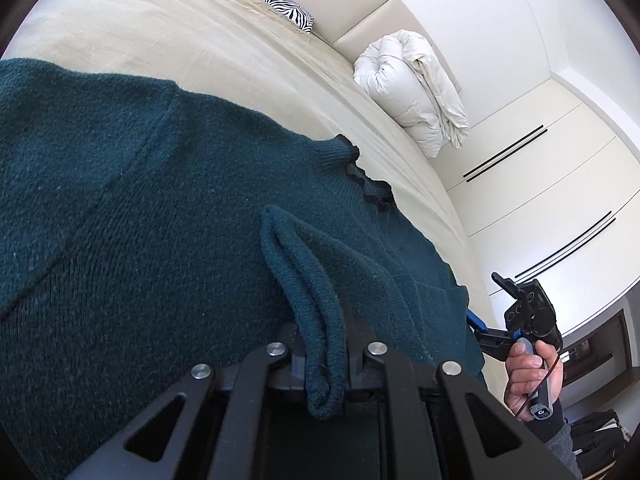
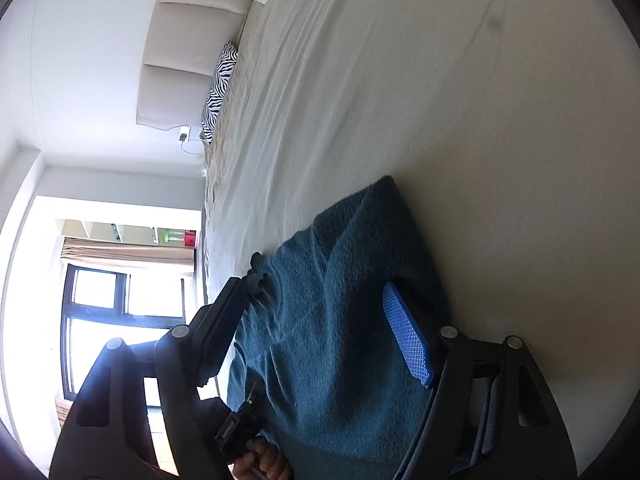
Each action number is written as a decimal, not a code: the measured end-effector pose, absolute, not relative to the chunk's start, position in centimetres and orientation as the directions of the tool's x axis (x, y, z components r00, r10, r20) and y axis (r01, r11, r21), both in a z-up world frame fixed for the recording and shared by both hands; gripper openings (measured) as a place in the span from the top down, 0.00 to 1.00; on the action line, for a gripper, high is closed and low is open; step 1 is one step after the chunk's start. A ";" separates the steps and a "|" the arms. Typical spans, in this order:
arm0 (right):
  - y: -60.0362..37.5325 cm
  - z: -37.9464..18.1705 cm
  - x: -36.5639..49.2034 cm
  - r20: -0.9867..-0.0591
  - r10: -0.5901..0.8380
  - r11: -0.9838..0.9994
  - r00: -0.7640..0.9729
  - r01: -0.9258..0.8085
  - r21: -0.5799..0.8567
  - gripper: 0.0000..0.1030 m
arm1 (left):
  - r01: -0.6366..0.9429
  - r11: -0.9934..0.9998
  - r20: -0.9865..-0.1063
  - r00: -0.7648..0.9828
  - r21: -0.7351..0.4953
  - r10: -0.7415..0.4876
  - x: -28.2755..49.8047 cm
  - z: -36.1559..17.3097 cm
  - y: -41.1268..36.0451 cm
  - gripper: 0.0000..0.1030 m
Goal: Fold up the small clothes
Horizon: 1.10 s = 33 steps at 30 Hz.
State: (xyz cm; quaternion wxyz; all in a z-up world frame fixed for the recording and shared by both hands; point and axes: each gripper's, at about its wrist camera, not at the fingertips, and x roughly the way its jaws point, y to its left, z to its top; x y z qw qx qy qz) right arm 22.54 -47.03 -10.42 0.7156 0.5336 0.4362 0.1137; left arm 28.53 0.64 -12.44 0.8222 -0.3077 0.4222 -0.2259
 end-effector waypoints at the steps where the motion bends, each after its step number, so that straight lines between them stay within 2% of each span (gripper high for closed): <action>1: -47.3 -10.5 23.4 -0.502 0.629 0.403 0.593 0.303 0.863 0.31 | 0.114 0.710 -0.553 0.547 -0.695 -0.629 28.5 -12.4 0.6 0.87; 6: -48.0 -10.8 24.9 -0.483 0.639 0.387 0.599 0.293 0.875 0.31 | 0.102 0.657 -0.486 0.591 -0.747 -0.644 28.2 -12.7 1.9 0.87; 11: -48.0 -11.3 23.6 -0.456 0.664 0.378 0.592 0.260 0.889 0.33 | 0.107 0.650 -0.471 0.603 -0.752 -0.644 28.0 -12.5 2.2 0.87; 14: -47.9 -11.3 21.2 -0.458 0.674 0.393 0.580 0.244 0.887 0.33 | 0.101 0.668 -0.501 0.582 -0.738 -0.641 28.1 -12.6 2.1 0.87; 18: -47.2 -10.3 18.8 -0.511 0.659 0.457 0.552 0.245 0.855 0.32 | 0.077 0.732 -0.581 0.555 -0.677 -0.596 27.9 -12.1 1.0 0.87; 20: -46.7 -9.1 18.4 -0.503 0.658 0.460 0.560 0.230 0.857 0.31 | 0.057 0.754 -0.613 0.544 -0.654 -0.573 27.7 -11.9 0.7 0.87; 24: -43.3 -6.7 20.0 -0.410 0.733 0.417 0.544 0.117 0.901 0.31 | 0.048 0.731 -0.589 0.557 -0.681 -0.586 27.5 -12.3 1.0 0.87; 27: -39.6 -7.1 22.1 -0.450 0.763 0.467 0.463 0.085 0.880 0.31 | 0.055 0.703 -0.555 0.571 -0.709 -0.605 27.5 -12.6 1.6 0.87; 29: -38.5 -9.4 23.3 -0.474 0.770 0.468 0.428 0.127 0.875 0.31 | 0.062 0.715 -0.564 0.569 -0.696 -0.598 27.7 -12.6 1.4 0.87; 30: -38.6 -10.8 23.8 -0.484 0.765 0.460 0.425 0.166 0.872 0.34 | 0.068 0.722 -0.567 0.569 -0.689 -0.595 27.7 -12.6 1.3 0.87; 31: -39.2 -11.9 24.1 -0.462 0.768 0.427 0.443 0.183 0.886 0.41 | 0.072 0.725 -0.568 0.570 -0.685 -0.594 27.8 -12.7 1.1 0.87; 33: -41.0 -12.7 24.3 -0.385 0.770 0.331 0.509 0.197 0.923 0.45 | 0.072 0.718 -0.562 0.570 -0.692 -0.599 27.9 -12.9 1.2 0.87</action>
